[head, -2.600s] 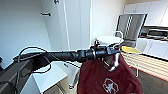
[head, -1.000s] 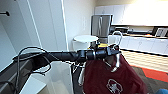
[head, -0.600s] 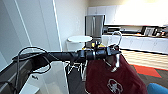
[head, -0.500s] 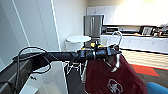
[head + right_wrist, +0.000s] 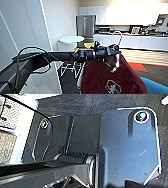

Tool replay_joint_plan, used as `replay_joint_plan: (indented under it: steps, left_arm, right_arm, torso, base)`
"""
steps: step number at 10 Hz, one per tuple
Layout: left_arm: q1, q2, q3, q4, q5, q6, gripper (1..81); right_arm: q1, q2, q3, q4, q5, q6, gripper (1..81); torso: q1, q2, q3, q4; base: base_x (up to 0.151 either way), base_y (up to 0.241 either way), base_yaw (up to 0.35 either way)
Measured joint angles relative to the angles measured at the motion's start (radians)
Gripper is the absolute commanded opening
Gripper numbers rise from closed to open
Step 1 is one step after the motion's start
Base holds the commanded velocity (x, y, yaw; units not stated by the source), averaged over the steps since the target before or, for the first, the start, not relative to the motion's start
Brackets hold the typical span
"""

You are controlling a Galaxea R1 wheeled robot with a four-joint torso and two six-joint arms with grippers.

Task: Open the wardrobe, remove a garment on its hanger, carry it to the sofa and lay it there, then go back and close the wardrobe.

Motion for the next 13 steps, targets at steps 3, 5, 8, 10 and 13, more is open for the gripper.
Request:
replay_joint_plan:
  steps: [3, 5, 8, 10, 13]
  left_arm:
    - [0.000, 0.000, 0.003, 0.001, 0.000, 0.000, 1.0]
    - [0.000, 0.000, 0.006, 0.001, 0.000, 0.000, 1.0]
    - [0.001, -0.003, 0.009, 0.003, -0.006, 0.000, 1.0]
    - [0.000, -0.003, 0.009, 0.003, -0.006, 0.000, 1.0]
    - [0.001, -0.003, 0.010, 0.003, -0.005, 0.000, 1.0]
  right_arm:
    - [0.001, 0.000, 0.000, 0.001, 0.002, 0.000, 81.1]
    - [0.000, 0.000, 0.000, 0.001, 0.000, 0.000, 81.1]
    - [0.001, 0.000, 0.000, 0.001, 0.002, 0.000, 81.1]
    - [0.002, 0.000, 0.000, 0.001, 0.000, 0.000, 81.1]
    - [0.002, 0.000, 0.000, 0.001, 0.000, 0.000, 81.1]
  torso:
    - [0.000, 0.000, 0.000, 0.000]
    - [0.000, 0.000, 0.000, 0.000]
    - [0.000, 0.000, 0.000, 0.000]
    - [0.000, 0.000, 0.000, 0.000]
    - [0.000, 0.000, 0.000, 0.000]
  base:
    - [0.000, 0.000, -0.207]
    - [0.000, 0.000, -0.207]
    - [0.000, 0.000, -0.207]
    - [0.000, 0.000, -0.207]
    - [0.000, 0.000, -0.208]
